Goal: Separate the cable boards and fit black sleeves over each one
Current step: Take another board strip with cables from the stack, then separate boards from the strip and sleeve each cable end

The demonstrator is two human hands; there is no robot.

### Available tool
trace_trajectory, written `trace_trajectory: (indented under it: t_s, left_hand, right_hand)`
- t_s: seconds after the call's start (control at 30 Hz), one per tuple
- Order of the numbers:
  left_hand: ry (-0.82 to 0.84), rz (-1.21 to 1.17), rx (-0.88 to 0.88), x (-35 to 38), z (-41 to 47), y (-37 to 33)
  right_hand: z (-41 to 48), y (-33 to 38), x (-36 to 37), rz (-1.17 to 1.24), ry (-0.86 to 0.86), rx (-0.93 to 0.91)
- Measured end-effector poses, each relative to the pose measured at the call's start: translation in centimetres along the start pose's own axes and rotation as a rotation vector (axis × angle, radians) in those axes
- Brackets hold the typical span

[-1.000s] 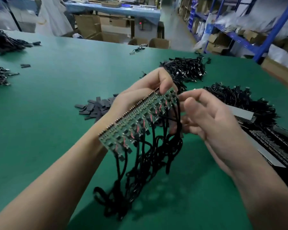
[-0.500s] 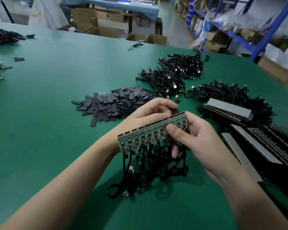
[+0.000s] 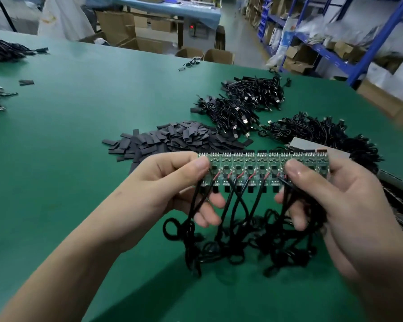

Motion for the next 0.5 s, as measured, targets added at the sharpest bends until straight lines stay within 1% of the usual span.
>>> trace_trajectory:
  t_s: [0.07,0.2,0.27,0.3,0.37,0.4,0.5]
  left_hand:
    - [-0.019,-0.064,-0.060,0.1,0.2,0.2]
    - [-0.204,-0.201,-0.315,-1.8,1.1,5.3]
    - [-0.247,-0.205,-0.417,-2.8,1.5,8.1]
    - [-0.262,-0.188,-0.442,-3.3,1.6,9.2]
    - [-0.293,-0.126,-0.465,-4.3,1.7,10.6]
    - [-0.308,-0.047,-0.481,-5.0,1.8,11.0]
    - [-0.313,0.347,-0.536,-6.6,1.9,11.1]
  right_hand:
    - [0.6,-1.4,-0.1,0.064,0.018,0.099]
    - [2.4,-8.6,-0.3,0.165,-0.048,0.446]
    - [2.9,-11.9,-0.4,0.162,-0.085,0.571]
    - [3.2,-13.2,-0.6,0.140,-0.089,0.597]
    - [3.9,-14.8,-1.1,0.074,-0.092,0.599]
    - [4.2,-15.2,-1.1,0.037,-0.085,0.591]
    - [4.9,-15.8,-1.3,-0.086,-0.073,0.547]
Point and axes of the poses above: each hand's wrist, its own z-axis towards the middle knuckle, its own x-axis out of the palm, y = z × x, the point moved 6 cm from there along z, towards the middle knuckle, and after that the axes turned 13 degrees about y, right-handed, at the moved point
